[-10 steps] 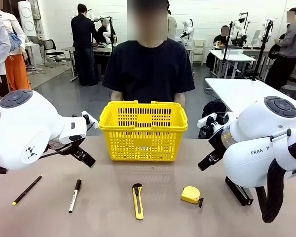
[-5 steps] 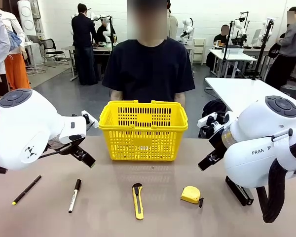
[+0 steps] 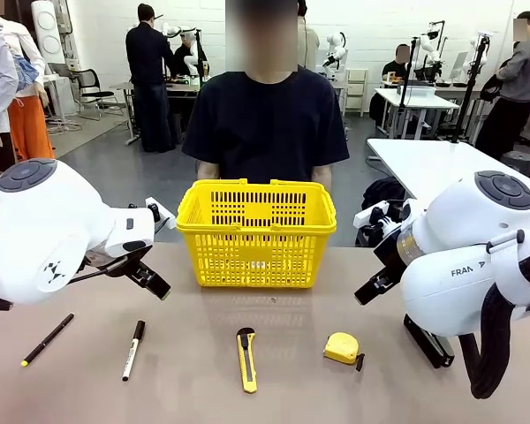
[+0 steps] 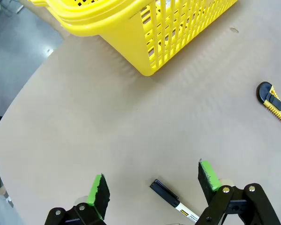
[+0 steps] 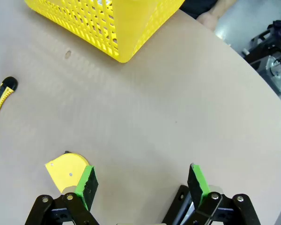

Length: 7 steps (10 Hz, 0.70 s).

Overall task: Place the items the person wants into the basket.
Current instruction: Pick up the item the person points to and place it in the Market Basket.

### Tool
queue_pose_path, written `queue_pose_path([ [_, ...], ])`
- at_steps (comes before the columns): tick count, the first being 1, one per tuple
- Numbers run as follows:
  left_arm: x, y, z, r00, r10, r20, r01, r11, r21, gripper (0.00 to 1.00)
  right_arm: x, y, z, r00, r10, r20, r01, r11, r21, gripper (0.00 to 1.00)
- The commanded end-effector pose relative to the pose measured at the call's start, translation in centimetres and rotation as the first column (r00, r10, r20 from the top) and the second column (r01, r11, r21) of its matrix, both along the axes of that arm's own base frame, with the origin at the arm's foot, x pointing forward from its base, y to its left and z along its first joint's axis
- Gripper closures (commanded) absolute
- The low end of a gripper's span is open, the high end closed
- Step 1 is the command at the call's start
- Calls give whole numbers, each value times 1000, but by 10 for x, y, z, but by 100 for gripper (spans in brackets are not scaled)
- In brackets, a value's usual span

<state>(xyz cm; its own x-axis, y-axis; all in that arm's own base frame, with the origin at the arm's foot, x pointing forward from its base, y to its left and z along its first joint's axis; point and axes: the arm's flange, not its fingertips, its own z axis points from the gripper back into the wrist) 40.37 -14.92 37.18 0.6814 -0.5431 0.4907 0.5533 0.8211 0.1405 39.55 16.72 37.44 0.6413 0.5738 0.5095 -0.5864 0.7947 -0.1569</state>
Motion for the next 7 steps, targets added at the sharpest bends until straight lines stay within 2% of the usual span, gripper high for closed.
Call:
queue_pose_path([
  [1,0,0,0,1000,0,0,0,1000,0,0,0,0,0,1000,0,0,0,1000,0,0],
  [7,0,0,0,1000,0,0,0,1000,0,0,0,0,0,1000,0,0,0,1000,0,0],
])
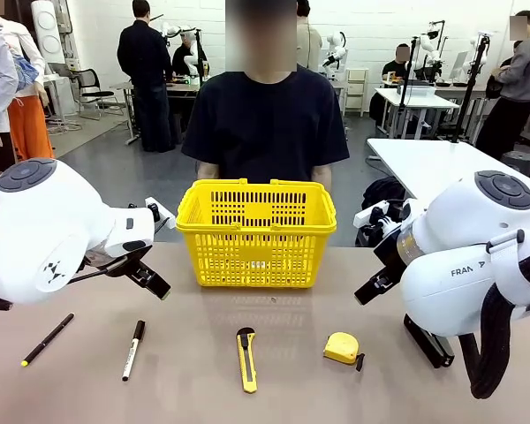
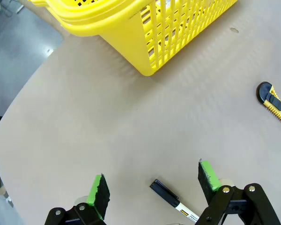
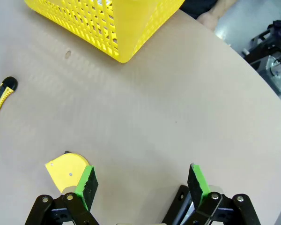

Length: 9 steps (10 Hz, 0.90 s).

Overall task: Place the items the person wants into the basket.
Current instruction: Pick up the item the person points to and place it in the Market Basket.

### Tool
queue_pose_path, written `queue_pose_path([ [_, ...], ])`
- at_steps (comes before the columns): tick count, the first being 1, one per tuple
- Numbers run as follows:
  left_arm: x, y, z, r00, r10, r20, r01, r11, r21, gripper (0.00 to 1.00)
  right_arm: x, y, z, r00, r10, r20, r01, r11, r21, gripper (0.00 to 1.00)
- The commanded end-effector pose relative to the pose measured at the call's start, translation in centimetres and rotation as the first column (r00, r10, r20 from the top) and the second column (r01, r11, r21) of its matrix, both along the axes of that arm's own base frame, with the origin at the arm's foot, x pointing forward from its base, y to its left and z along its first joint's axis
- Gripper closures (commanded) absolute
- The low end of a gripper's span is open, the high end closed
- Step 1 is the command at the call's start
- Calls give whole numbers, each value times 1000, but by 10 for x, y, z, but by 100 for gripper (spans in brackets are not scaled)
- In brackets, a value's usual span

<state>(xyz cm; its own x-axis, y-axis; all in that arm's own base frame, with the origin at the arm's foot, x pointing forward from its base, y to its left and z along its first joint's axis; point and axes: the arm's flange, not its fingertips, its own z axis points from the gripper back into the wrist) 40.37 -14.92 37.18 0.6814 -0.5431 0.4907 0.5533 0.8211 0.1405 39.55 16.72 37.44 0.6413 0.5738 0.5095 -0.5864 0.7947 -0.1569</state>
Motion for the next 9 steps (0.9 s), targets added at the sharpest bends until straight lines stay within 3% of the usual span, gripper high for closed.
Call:
queue_pose_path([
  [1,0,0,0,1000,0,0,0,1000,0,0,0,0,0,1000,0,0,0,1000,0,0],
  [2,-10,-1,38,997,-19,79,16,999,41,0,-14,5,32,999,-29,39,30,999,-21,0],
  [4,-56,0,117,974,-33,222,10,995,101,0,-52,0,117,992,-15,128,20,999,-35,0],
  [7,-65,-2,195,970,-41,239,7,990,139,0,-73,0,210,981,-63,183,66,998,-6,0],
  [9,-70,0,228,962,-19,271,-15,992,124,0,-97,6,243,973,-52,225,59,998,-22,0],
])
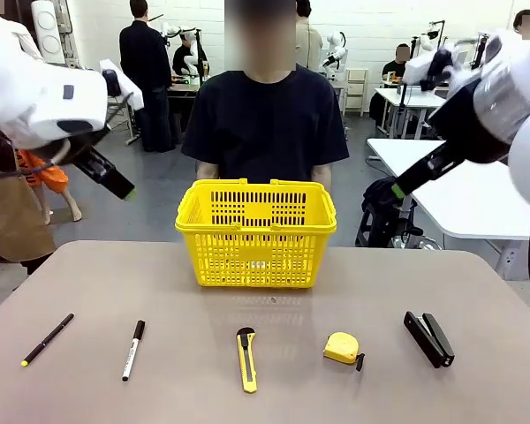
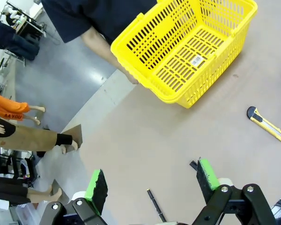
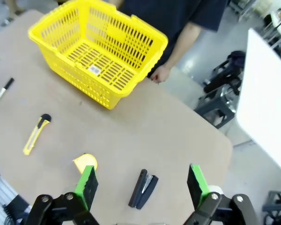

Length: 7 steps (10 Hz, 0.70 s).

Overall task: Place the items the person wants into the basket.
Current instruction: Pick up the item the person points to and place it in the Market Basket.

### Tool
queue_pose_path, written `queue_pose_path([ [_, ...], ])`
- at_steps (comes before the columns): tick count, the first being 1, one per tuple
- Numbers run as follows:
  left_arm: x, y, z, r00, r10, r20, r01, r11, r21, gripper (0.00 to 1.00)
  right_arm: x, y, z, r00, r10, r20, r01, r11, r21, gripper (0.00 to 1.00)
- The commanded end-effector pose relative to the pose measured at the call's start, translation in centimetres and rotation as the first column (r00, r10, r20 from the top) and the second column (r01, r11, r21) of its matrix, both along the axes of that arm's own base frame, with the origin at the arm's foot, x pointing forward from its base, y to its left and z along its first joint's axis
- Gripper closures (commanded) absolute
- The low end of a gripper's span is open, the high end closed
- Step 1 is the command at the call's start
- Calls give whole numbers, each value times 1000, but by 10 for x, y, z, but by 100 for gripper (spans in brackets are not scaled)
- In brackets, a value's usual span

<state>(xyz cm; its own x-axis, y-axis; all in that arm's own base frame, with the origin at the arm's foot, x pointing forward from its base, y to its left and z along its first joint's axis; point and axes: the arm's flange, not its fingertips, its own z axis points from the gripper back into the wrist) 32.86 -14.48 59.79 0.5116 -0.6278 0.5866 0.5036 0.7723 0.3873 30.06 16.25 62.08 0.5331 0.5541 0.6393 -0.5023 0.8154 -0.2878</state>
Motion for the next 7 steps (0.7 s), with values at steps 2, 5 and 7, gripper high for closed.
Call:
queue_pose_path([
  [2,-2,-3,17,999,33,25,-33,999,-18,0,-5,14,-2,999,-52,6,52,997,-54,0],
  [5,0,0,11,1000,3,8,-3,1000,-5,0,-9,10,9,1000,-2,13,2,1000,-17,0],
  [7,0,0,11,1000,3,8,-3,1000,-5,0,-9,10,9,1000,-2,13,2,1000,-17,0],
])
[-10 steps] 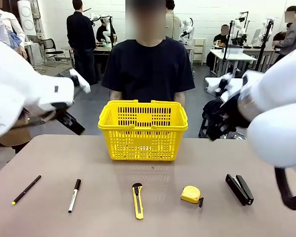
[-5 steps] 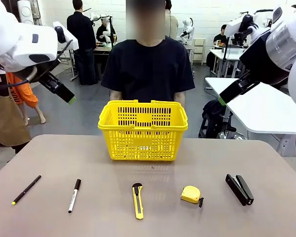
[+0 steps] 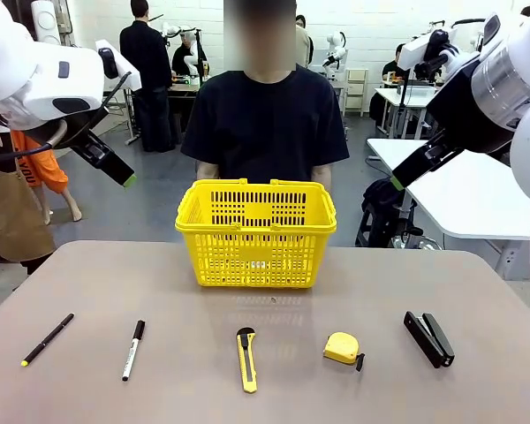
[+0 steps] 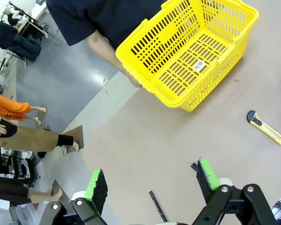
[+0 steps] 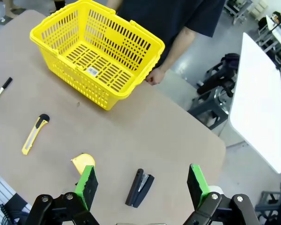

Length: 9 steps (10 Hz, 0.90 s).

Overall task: Place the items the person wants into the basket.
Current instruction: Pick up the item the person points to and place it in the Market Basket.

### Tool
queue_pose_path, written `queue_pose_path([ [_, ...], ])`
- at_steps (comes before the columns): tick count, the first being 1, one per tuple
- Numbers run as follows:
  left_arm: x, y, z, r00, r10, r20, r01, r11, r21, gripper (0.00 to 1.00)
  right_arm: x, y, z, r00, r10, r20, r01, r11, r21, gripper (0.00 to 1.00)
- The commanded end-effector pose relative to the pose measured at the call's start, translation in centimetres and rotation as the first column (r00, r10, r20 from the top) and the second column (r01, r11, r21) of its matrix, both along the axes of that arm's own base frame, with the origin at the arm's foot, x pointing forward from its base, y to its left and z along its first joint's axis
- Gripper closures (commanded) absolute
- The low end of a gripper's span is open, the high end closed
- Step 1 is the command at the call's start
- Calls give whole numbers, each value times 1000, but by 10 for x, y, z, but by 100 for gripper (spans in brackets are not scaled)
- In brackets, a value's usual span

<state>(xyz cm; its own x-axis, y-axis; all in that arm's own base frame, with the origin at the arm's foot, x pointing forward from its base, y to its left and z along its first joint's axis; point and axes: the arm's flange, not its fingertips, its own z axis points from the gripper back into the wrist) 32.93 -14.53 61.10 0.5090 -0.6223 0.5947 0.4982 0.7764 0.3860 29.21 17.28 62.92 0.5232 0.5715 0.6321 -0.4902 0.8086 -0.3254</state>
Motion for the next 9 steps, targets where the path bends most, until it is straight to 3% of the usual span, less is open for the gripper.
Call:
queue_pose_path([
  [1,0,0,-2,1000,0,0,0,1000,2,0,0,0,0,1000,5,-9,-5,1000,16,0],
  [8,0,0,0,1000,-1,0,1,1000,0,0,0,1,1,1000,3,0,-3,1000,2,0],
  [9,5,19,3,989,-123,-88,117,991,-67,0,1,-14,2,992,103,-77,-96,992,84,0],
])
